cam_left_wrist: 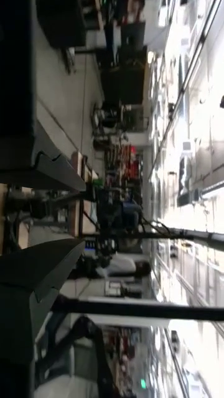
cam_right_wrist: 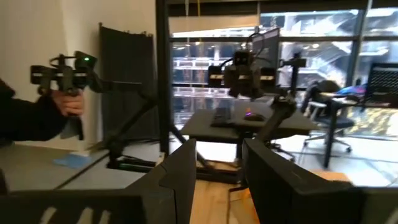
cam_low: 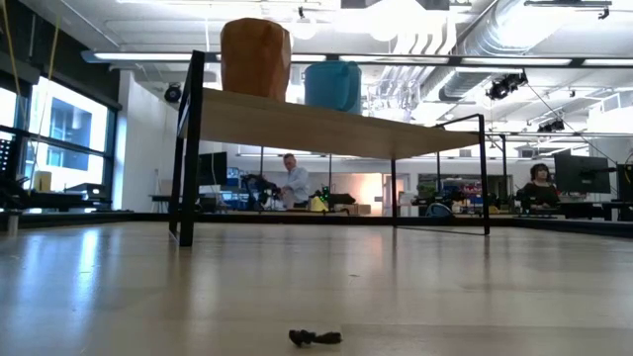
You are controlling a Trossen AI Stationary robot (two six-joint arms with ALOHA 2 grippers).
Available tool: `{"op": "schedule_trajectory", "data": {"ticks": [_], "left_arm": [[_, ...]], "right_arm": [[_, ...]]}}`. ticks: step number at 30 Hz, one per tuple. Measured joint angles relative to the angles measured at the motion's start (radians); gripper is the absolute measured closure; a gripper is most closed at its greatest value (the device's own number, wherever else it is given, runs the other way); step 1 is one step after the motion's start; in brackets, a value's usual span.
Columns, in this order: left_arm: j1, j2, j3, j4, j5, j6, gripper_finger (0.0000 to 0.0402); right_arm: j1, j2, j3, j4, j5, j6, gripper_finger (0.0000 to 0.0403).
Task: Stack small to large cups/mugs on shelf
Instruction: Return to Home Position
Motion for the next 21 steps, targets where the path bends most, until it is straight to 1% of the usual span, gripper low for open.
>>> {"op": "schedule_trajectory", "data": {"ticks": [3, 7, 9, 12, 17, 21], "left_arm": [[0.0, -0.003, 0.0, -0.003, 0.036, -0.018, 0.0277], [0.0, -0.002, 0.0, -0.031, 0.055, -0.057, 0.0277], [0.0, -0.002, 0.0, -0.047, 0.064, -0.087, 0.0277], [0.0, -0.002, 0.0, -0.056, 0.081, -0.118, 0.0277], [0.0, -0.002, 0.0, -0.055, 0.081, -0.124, 0.0277], [0.0, -0.002, 0.0, -0.047, 0.081, -0.123, 0.0277]], "right_arm": [[0.0, -0.024, -0.027, -0.005, -0.015, 0.019, 0.0279], [0.0, -0.079, -0.086, 0.005, -0.029, 0.039, 0.0279], [0.0, -0.112, -0.13, 0.044, -0.032, 0.056, 0.0279], [0.0, -0.163, -0.202, 0.113, -0.069, 0.088, 0.0279], [0.0, -0.231, -0.301, 0.201, -0.128, 0.151, 0.0279], [0.0, -0.26, -0.355, 0.244, -0.152, 0.184, 0.0279]]}}
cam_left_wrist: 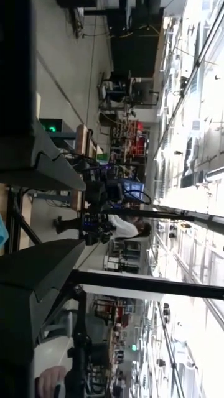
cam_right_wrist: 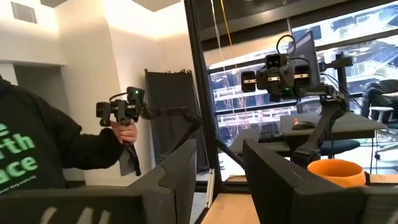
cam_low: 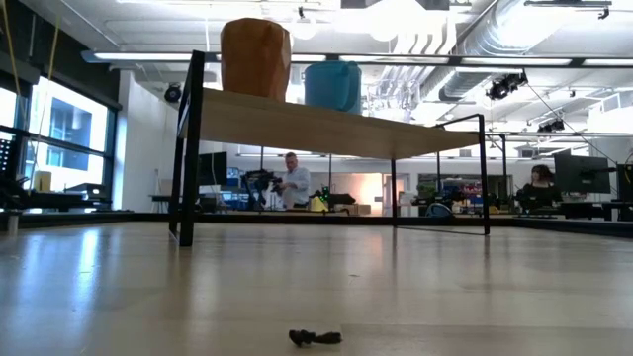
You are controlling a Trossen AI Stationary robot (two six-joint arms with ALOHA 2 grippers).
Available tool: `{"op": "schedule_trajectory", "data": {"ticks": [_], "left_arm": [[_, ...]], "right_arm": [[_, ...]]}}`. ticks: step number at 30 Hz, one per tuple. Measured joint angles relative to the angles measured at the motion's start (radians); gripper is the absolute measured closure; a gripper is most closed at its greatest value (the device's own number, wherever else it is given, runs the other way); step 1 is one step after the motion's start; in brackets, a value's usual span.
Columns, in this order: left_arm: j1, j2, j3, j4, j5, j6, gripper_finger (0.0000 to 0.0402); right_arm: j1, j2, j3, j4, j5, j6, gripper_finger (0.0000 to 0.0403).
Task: Stack small to large cups/mugs on shelf
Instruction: Return to Home Position
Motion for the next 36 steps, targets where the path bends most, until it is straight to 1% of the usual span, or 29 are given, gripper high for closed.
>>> {"op": "schedule_trajectory", "data": {"ticks": [4, 9, 18, 22, 28, 33, 36], "left_arm": [[0.001, 0.0, 0.0, 0.004, -0.001, -0.006, 0.0277], [0.001, 0.0, 0.0, 0.005, -0.007, -0.024, 0.0277], [0.001, 0.0, 0.0, 0.005, -0.029, -0.026, 0.0277], [0.001, 0.0, 0.0, 0.005, -0.033, -0.026, 0.0277], [0.001, 0.0, 0.0, 0.004, -0.074, -0.024, 0.0277], [0.001, 0.0, 0.0, 0.003, -0.075, -0.024, 0.0277], [0.001, 0.0, 0.0, 0.003, -0.083, -0.024, 0.0277]], "right_arm": [[0.0, -0.006, -0.05, 0.057, -0.001, 0.0, 0.0279], [0.0, -0.006, -0.129, 0.166, 0.0, -0.024, 0.0279], [0.0, -0.006, -0.254, 0.367, -0.004, -0.015, 0.0279], [0.0, -0.006, -0.321, 0.487, -0.005, 0.003, 0.0279], [0.0, -0.006, -0.404, 0.679, -0.006, 0.003, 0.0279], [0.0, -0.005, -0.451, 0.755, -0.007, 0.009, 0.0279], [0.0, -0.006, -0.457, 0.77, -0.007, 0.01, 0.0279]]}}
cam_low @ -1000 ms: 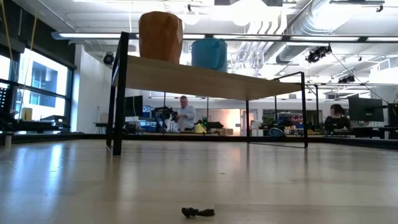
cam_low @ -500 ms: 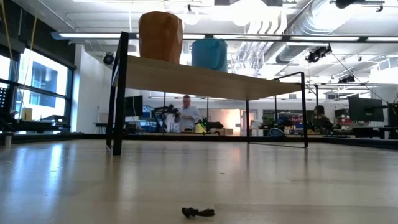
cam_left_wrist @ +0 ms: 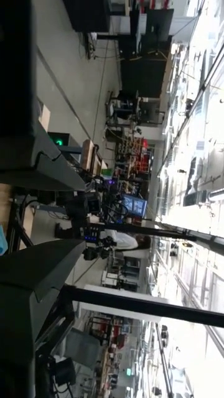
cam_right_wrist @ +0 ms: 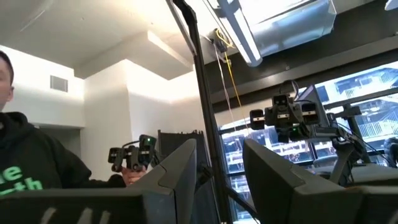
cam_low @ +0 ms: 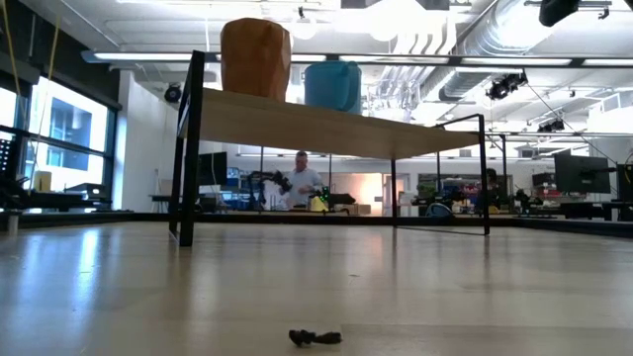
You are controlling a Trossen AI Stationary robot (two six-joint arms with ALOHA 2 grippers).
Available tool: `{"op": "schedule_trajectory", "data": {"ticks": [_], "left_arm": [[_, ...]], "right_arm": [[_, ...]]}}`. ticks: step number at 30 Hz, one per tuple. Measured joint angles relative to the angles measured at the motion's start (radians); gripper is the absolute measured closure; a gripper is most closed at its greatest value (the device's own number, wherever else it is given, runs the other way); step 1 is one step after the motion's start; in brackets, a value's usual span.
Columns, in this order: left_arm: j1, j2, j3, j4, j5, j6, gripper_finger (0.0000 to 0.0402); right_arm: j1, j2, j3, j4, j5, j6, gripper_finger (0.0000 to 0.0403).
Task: Stack small to large cups/mugs on shelf
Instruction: Return to Home Position
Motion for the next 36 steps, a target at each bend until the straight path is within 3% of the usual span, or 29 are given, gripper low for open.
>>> {"op": "schedule_trajectory", "data": {"ticks": [23, 36], "left_arm": [[0.0, 0.0, 0.0, 0.001, -0.02, 0.007, 0.0277], [0.0, 0.0, 0.0, 0.003, -0.019, -0.002, 0.0277]], "right_arm": [[0.0, 0.002, 0.0, -0.064, -0.005, -0.037, 0.0279], [0.0, 0.002, 0.0, -0.172, -0.138, -0.01, 0.0279]]}}
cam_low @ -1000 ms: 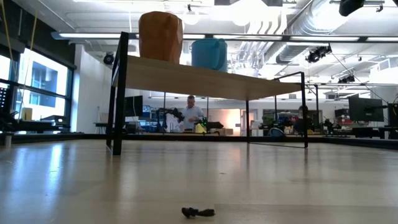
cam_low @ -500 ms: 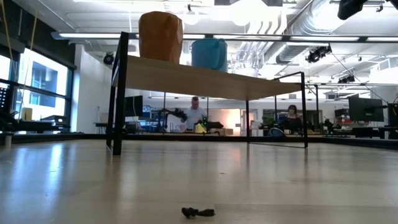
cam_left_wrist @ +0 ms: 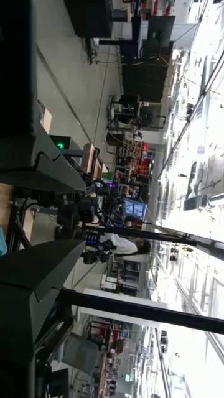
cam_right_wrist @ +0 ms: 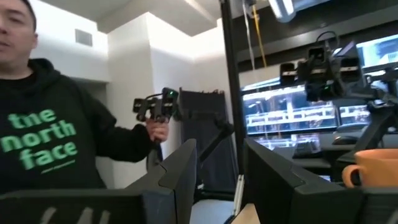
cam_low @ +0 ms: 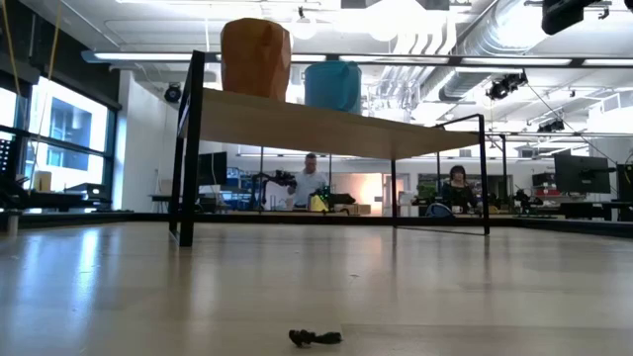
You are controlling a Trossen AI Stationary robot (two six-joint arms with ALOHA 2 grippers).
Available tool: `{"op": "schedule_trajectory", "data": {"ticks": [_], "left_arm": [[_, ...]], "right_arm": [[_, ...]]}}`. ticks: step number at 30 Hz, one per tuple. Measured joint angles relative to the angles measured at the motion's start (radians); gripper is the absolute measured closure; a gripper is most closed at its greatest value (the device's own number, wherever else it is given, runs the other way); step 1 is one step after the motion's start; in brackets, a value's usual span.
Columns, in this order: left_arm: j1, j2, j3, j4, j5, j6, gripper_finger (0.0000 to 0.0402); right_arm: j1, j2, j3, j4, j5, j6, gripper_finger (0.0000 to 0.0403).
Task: Stack small to large cups/mugs on shelf
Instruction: Return to Home Position
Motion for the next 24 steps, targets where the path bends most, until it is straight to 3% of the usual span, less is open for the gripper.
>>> {"op": "schedule_trajectory", "data": {"ticks": [11, 17, 21, 24], "left_arm": [[0.0, 0.0, 0.0, 0.001, 0.002, -0.038, 0.0277], [0.0, 0.001, 0.0, 0.001, 0.002, -0.056, 0.0277], [0.0, 0.001, 0.0, 0.001, 0.002, -0.072, 0.0277], [0.0, 0.001, 0.0, 0.0, 0.002, -0.075, 0.0277]], "right_arm": [[0.0, 0.0, 0.0, -0.13, -0.01, 0.028, 0.0279], [0.0, 0.0, 0.0, -0.116, 0.023, -0.006, 0.0279], [0.0, -0.001, -0.059, 0.023, 0.029, 0.0, 0.0279], [0.0, -0.001, -0.058, 0.022, 0.029, 0.023, 0.0279]]}}
